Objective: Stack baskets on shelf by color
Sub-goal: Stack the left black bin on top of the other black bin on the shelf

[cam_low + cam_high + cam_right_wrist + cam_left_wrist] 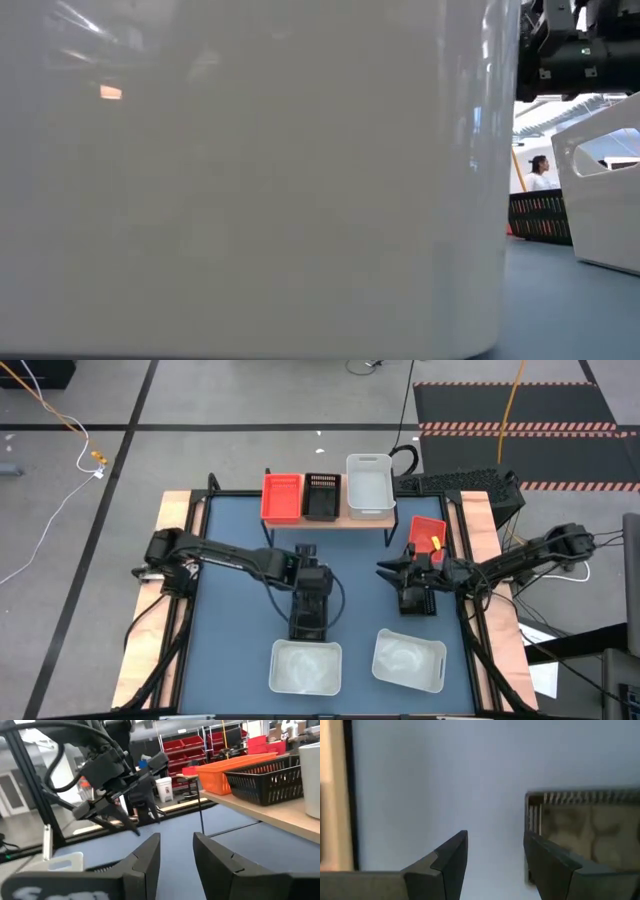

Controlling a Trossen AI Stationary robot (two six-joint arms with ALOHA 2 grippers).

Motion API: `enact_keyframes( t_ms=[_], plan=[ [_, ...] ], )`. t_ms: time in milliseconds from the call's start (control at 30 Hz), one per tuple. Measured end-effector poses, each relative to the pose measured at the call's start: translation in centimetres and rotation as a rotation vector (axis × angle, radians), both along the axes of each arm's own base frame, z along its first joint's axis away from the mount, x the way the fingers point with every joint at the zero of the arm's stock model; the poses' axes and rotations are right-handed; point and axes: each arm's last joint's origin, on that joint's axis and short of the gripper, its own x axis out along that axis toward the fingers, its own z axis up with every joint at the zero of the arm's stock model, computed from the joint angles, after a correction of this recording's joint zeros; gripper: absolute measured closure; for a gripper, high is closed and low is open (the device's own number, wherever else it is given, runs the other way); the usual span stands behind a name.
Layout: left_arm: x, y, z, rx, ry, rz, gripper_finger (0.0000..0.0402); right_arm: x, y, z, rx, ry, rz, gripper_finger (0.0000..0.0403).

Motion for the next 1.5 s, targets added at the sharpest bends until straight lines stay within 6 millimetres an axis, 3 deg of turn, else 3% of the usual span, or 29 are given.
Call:
enact_keyframes(
  t_ms=[167,300,533,700,833,1067,1267,1500],
  plan=[
    [1.1,-1.0,-2.2,-0.136,0.037,-0.024,0.0206,0.3,0.1,-0.4,-0.016,0.02,-0.033,0.0294],
    [0.9,-2.6,-3.3,-0.152,0.108,-0.051,0.0206,0.4,0.1,-0.5,-0.029,0.033,-0.036,0.0294],
    [-1.0,-6.3,-3.6,-0.197,0.243,-0.216,0.0206,0.4,0.1,-0.9,-0.058,0.072,-0.035,0.0294],
    [-1.2,-8.4,-3.8,-0.25,0.217,-0.187,0.0206,0.5,0.1,-1.1,-0.029,0.078,-0.034,0.0294],
    [-1.5,-9.0,-4.3,-0.247,0.245,-0.142,0.0206,0.5,0.1,-1.0,-0.032,0.069,-0.035,0.0294],
    [-1.0,-7.6,-4.1,-0.164,0.194,-0.086,0.0206,0.5,0.1,-0.7,-0.052,0.051,-0.036,0.0294],
    [0.3,-4.5,-4.1,-0.157,0.158,-0.054,0.0206,0.5,0.1,-0.5,-0.081,0.037,-0.04,0.0294],
    [1.2,0.0,-6.4,-0.153,0.113,-0.001,0.0206,0.5,0.1,-0.5,-0.104,0.043,-0.041,0.0294]
  ],
)
